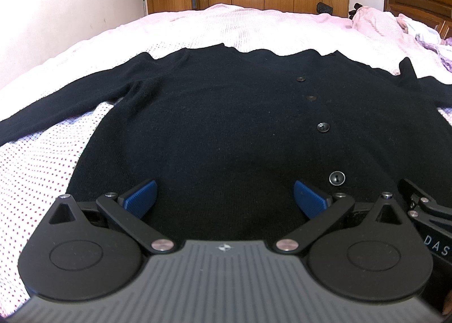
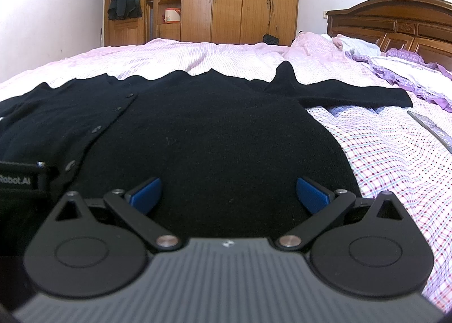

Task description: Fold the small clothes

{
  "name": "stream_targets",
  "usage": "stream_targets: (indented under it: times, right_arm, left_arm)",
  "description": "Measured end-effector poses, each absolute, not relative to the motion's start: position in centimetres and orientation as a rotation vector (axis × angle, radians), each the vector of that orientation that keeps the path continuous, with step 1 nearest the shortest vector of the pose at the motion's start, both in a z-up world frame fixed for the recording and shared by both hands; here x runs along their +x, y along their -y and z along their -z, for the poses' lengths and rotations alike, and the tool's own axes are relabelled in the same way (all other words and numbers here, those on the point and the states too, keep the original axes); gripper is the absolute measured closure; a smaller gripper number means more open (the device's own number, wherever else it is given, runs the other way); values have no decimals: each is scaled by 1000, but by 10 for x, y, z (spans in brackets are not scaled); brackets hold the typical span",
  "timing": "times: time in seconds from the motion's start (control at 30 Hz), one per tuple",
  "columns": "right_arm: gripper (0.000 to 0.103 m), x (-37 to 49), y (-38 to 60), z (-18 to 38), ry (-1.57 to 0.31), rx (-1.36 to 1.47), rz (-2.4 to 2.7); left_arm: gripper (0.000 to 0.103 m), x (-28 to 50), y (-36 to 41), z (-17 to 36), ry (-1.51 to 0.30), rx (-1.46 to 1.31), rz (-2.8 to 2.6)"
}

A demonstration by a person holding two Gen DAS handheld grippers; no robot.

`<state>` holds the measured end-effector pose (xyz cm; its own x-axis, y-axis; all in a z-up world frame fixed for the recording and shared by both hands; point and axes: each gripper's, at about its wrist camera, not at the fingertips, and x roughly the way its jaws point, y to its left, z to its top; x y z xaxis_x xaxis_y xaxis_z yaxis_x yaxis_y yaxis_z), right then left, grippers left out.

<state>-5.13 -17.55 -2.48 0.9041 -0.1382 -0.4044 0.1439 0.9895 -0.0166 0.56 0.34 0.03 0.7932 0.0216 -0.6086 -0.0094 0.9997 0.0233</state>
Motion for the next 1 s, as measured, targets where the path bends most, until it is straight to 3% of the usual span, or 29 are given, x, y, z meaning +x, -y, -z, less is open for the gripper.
stream_targets:
  times: [0.5, 1.0]
  right_arm:
    - [0, -42, 215, -5, -538, 123, -24]
    - [0, 35, 359, -57, -466, 221, 167]
  left_arm:
    - [0, 16, -24, -30, -753, -20, 29]
    - [0, 47, -12, -51, -782, 8, 47]
